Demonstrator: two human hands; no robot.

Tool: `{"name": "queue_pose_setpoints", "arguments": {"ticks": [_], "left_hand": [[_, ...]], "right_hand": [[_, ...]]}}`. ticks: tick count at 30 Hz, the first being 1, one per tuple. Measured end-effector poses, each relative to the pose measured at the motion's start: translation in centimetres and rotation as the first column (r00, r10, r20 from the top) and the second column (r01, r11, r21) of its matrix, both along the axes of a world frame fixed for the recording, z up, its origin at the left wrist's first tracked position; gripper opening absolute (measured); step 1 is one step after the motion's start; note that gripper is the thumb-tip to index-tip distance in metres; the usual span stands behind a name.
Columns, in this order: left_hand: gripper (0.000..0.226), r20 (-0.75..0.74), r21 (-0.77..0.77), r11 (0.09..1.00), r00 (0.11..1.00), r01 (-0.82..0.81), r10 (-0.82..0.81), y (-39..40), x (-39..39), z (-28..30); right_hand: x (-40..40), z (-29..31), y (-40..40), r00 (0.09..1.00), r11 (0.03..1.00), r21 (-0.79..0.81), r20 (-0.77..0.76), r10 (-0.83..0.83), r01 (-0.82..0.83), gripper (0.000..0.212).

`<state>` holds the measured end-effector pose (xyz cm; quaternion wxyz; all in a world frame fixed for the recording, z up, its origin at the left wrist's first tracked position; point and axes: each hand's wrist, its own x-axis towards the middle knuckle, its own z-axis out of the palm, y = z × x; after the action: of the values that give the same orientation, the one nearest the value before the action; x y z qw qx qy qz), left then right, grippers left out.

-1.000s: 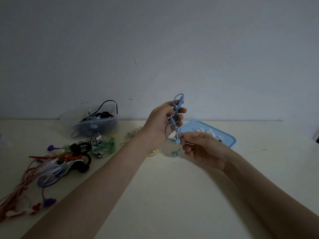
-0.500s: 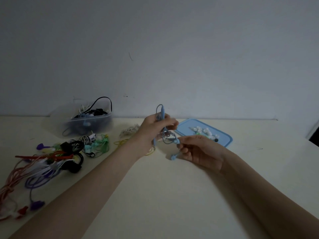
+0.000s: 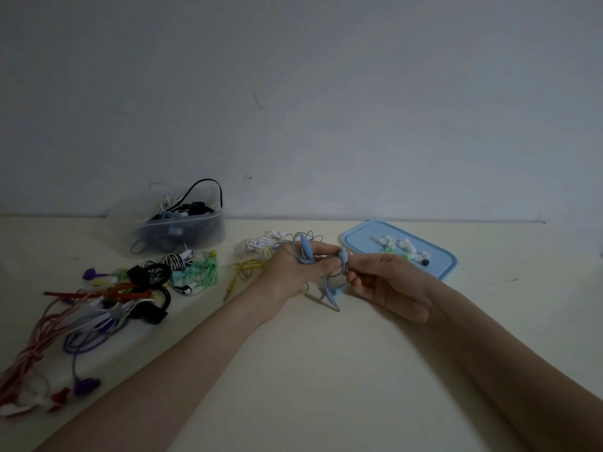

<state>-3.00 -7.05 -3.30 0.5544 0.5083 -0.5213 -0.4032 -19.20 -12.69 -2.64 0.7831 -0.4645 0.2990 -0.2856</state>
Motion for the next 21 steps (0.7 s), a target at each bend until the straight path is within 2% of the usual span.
{"name": "queue_pose_setpoints", "arguments": {"ticks": [3, 5, 7, 8, 12, 15, 21], "left_hand": [[0.020, -0.044, -0.006, 0.994, 0.993, -0.108, 0.108, -0.1, 0.3, -0.1], [0.019, 0.068, -0.054, 0.988, 0.986, -0.147, 0.150, 0.0, 0.0, -0.3], [0.021, 0.193, -0.095, 0.985, 0.968, -0.144, 0.160, 0.1, -0.4, -0.6], [0.024, 0.230, -0.106, 0.985, 0.960, -0.136, 0.157, 0.1, -0.6, -0.7], [0.023, 0.318, -0.122, 0.985, 0.935, -0.125, 0.158, 0.3, -0.9, -0.7], [0.019, 0.386, -0.134, 0.984, 0.908, -0.121, 0.164, 0.3, -0.9, -0.6], [0.022, 0.378, -0.128, 0.981, 0.908, -0.145, 0.183, 0.1, -0.8, -0.8]], "right_hand": [[0.5, -0.1, 0.2, 0.993, 0.993, -0.044, 0.044, -0.106, 0.108, 0.008], [0.5, -0.1, 0.0, 0.966, 0.976, -0.026, 0.146, -0.211, 0.217, 0.015], [0.3, 0.1, -0.2, 0.948, 0.965, -0.028, 0.199, -0.250, 0.260, 0.013], [0.2, 0.2, -0.1, 0.953, 0.967, -0.055, 0.190, -0.236, 0.250, 0.007], [0.7, -0.4, 0.3, 0.981, 0.968, -0.169, 0.095, -0.170, 0.184, 0.011], [0.8, -0.4, 0.4, 0.984, 0.964, -0.205, 0.083, -0.156, 0.170, 0.007], [0.8, -0.5, 0.4, 0.986, 0.960, -0.224, 0.071, -0.154, 0.166, 0.008]]}}
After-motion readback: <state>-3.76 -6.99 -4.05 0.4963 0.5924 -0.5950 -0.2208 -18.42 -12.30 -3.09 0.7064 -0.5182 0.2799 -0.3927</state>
